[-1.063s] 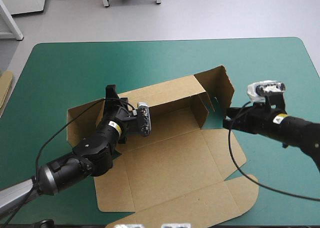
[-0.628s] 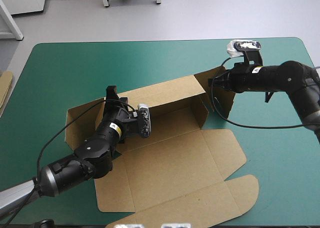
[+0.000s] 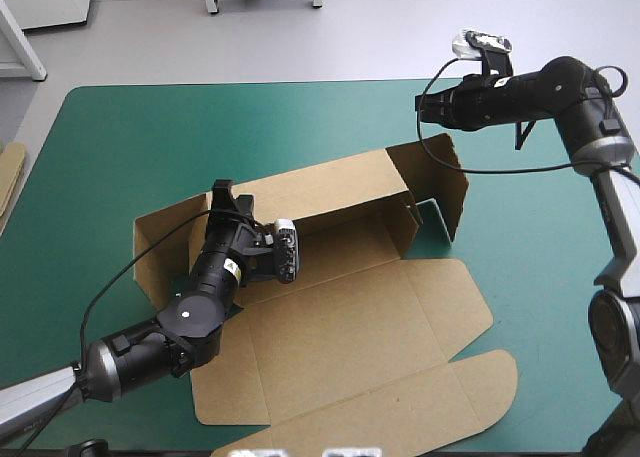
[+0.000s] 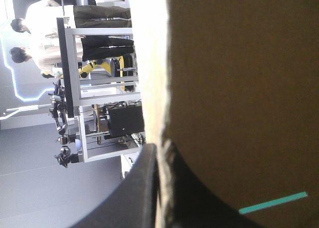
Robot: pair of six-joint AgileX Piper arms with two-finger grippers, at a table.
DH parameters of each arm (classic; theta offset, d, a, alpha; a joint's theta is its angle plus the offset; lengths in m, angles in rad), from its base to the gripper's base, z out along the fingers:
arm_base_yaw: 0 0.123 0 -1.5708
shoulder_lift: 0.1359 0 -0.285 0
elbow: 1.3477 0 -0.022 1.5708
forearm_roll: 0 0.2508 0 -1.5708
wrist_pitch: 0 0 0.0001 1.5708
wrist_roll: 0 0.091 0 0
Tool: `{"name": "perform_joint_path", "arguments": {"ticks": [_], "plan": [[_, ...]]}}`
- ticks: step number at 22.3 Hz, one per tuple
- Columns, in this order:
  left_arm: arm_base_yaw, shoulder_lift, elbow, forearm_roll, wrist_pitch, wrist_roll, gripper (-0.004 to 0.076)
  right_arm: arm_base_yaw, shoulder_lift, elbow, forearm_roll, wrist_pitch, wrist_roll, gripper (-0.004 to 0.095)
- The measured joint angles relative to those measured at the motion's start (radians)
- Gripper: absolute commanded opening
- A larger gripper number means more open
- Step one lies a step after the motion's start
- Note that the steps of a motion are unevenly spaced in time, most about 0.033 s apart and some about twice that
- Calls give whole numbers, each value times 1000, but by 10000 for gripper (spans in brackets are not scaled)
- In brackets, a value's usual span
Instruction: Fold the box
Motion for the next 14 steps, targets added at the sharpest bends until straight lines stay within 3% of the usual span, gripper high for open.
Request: {"name": "perform_joint_path", "arguments": {"ticks": [5, 14], "plan": [[0, 0, 0, 0, 0, -31, -9, -79, 122, -30, 67, 113, -42, -4], [0, 0, 0, -20, 3, -56, -9, -84, 144, -28, 99, 220, -175, -4]]}}
